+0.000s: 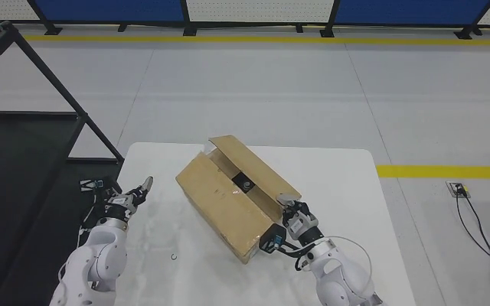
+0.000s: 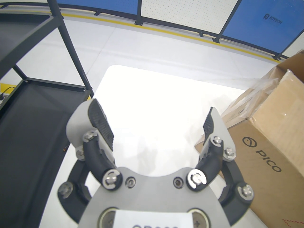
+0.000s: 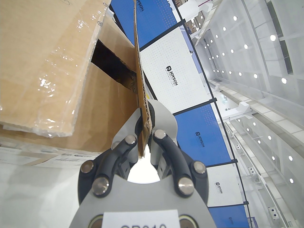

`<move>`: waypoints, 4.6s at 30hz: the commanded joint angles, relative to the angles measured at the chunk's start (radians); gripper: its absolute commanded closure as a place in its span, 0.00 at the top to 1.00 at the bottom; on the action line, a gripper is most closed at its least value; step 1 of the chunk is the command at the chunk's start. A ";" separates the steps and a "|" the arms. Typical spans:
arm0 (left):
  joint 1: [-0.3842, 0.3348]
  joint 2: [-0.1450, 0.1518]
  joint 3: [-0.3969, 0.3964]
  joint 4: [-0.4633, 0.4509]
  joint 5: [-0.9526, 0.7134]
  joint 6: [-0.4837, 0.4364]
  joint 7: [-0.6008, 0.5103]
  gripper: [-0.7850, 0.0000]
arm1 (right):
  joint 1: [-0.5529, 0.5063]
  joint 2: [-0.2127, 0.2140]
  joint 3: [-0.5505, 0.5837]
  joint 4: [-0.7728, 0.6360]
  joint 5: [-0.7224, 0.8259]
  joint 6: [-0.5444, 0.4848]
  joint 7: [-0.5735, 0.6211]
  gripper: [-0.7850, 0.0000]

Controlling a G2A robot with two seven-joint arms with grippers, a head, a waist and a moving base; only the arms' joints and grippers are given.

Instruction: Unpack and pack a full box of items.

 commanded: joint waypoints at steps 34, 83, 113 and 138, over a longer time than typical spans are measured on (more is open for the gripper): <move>-0.180 0.003 0.143 0.245 0.160 -0.198 0.079 1.00 | -0.142 0.027 0.105 -0.110 0.025 -0.046 -0.088 1.00; -0.119 0.053 0.139 0.203 0.257 -0.527 0.082 1.00 | -0.115 0.030 0.279 0.069 0.416 -0.029 0.005 1.00; -0.071 0.063 0.192 0.140 0.300 -0.513 0.102 1.00 | -0.406 0.099 0.430 -0.028 0.330 -0.363 -0.514 1.00; -0.076 0.055 0.248 0.168 0.311 -0.445 0.141 1.00 | -0.329 0.098 0.310 0.040 0.567 -0.428 -0.427 1.00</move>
